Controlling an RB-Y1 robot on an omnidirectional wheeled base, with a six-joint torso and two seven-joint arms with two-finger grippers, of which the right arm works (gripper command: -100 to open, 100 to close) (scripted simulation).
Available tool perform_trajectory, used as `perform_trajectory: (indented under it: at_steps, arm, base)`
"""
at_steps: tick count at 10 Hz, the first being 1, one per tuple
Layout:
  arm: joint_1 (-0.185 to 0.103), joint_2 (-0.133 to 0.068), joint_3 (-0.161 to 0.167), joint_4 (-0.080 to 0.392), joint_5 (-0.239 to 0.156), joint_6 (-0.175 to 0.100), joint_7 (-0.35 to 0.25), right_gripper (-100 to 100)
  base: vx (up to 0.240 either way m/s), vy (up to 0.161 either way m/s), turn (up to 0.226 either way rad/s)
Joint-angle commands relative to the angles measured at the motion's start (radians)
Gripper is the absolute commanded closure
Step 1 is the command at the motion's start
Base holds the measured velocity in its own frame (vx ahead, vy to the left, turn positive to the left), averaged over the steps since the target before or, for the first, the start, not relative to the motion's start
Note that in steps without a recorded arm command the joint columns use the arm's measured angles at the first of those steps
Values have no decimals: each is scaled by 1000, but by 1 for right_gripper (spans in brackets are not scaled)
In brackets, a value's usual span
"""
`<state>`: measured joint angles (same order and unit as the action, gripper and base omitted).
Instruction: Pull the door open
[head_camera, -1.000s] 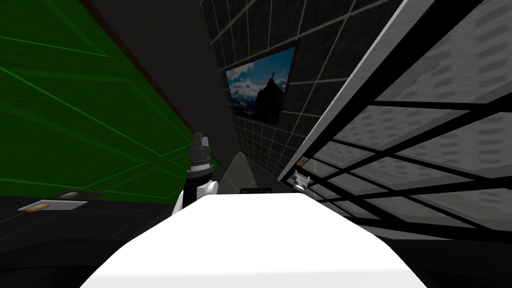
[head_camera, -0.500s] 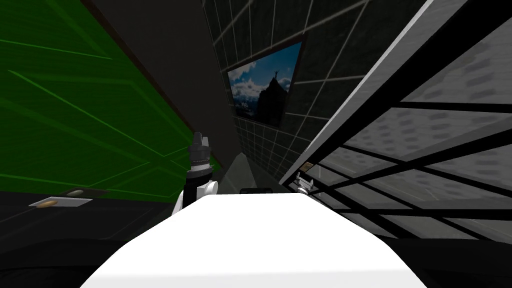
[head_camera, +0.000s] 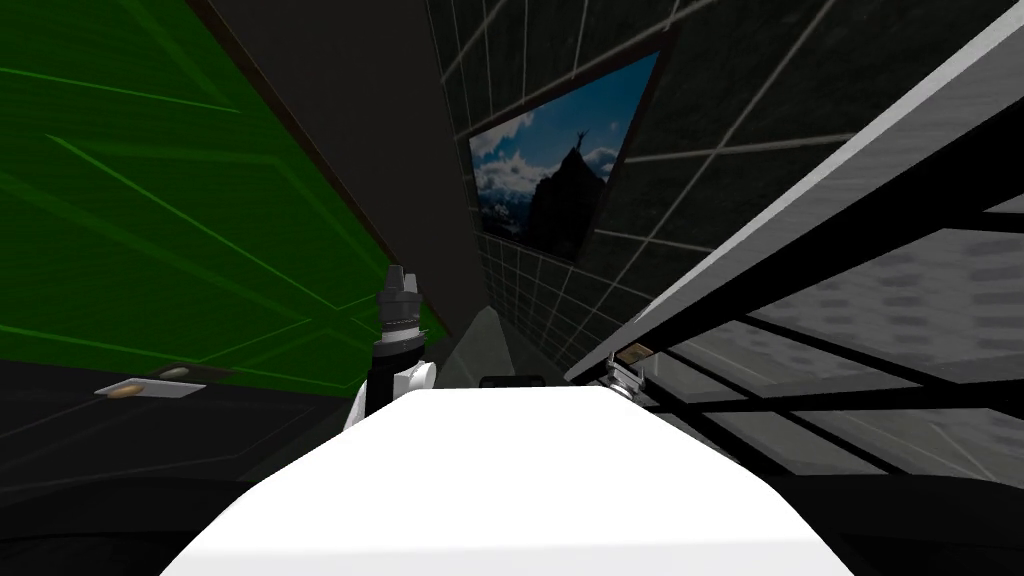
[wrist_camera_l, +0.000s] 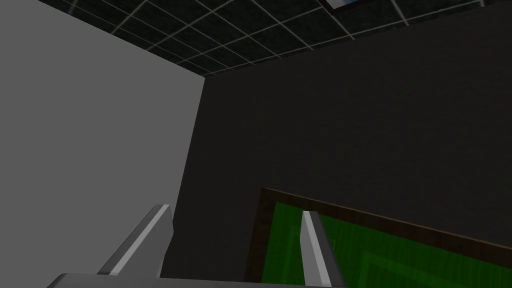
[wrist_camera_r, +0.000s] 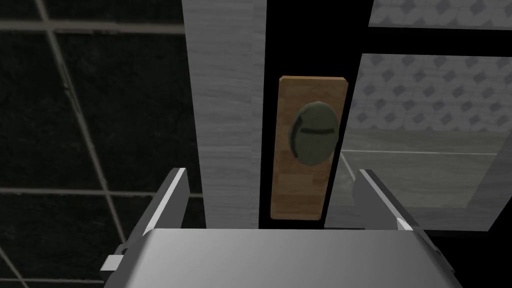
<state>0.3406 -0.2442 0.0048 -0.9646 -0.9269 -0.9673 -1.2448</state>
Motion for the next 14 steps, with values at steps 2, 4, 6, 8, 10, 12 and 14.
perform_trajectory:
  at_steps: [2, 4, 6, 8, 10, 12, 14]
  arm:
    - [35, -16, -42, 22, 7, -8, -60, -100]
    - [55, -30, -70, 41, 10, -10, -100, -100]
    - [59, -26, -68, 55, 13, -20, -110, -100]
    - [59, -26, -68, 55, 13, -20, -110, 100]
    - [59, -26, -68, 55, 13, -20, -110, 100]
    - [59, -26, -68, 55, 13, -20, -110, 100]
    - [55, -51, -46, 67, 31, -28, -135, 100]
  base:
    - [117, -22, 169]
    - [119, -125, 171]
    - [44, -94, 66]
    - [-16, 15, -49]
    - [-7, -2, 16]
    - [0, 0, 0]
    - [-79, 110, -56]
